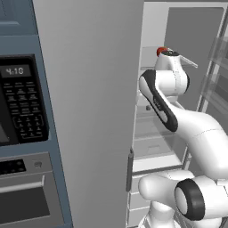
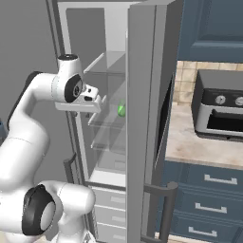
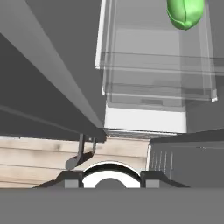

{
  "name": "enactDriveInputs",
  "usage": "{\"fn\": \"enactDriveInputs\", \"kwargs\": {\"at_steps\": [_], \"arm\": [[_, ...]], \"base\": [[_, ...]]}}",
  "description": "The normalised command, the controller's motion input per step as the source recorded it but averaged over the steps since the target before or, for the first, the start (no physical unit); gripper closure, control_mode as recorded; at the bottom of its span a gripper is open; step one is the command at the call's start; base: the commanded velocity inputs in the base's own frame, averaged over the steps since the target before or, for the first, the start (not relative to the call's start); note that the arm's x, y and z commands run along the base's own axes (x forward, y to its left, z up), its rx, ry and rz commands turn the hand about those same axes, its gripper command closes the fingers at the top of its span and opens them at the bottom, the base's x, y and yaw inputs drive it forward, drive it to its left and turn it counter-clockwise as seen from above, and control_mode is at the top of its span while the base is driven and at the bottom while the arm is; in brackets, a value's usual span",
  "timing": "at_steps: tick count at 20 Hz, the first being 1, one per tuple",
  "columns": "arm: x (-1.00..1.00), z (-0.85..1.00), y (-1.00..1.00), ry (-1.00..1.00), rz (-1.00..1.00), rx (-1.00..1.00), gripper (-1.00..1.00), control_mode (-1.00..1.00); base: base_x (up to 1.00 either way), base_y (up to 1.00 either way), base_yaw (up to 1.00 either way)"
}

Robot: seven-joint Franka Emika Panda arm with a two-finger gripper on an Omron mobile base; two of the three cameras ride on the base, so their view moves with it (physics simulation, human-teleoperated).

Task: Place the cold items (apple and corn) from the fridge in one tupperware on the dining counter. Place the warm items (hot dog and kebab skewer) in the stove area in another tupperware.

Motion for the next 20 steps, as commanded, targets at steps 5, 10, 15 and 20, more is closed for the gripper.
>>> {"fn": "enactDriveInputs", "kwargs": {"at_steps": [5,10,15,20], "arm": [[-0.10,0.00,-0.11,-0.26,0.00,0.00,-1.00,-1.00],[0.00,-0.07,-0.29,-0.08,0.00,-0.03,-1.00,-1.00],[0.04,-0.04,-0.28,0.00,-0.05,0.00,-1.00,-1.00],[0.02,-0.04,-0.29,0.00,-0.17,0.02,-1.00,-1.00]], "base": [[0.00,0.00,0.00],[0.00,0.00,0.00],[0.00,0.00,0.00],[0.00,0.00,0.00]]}}
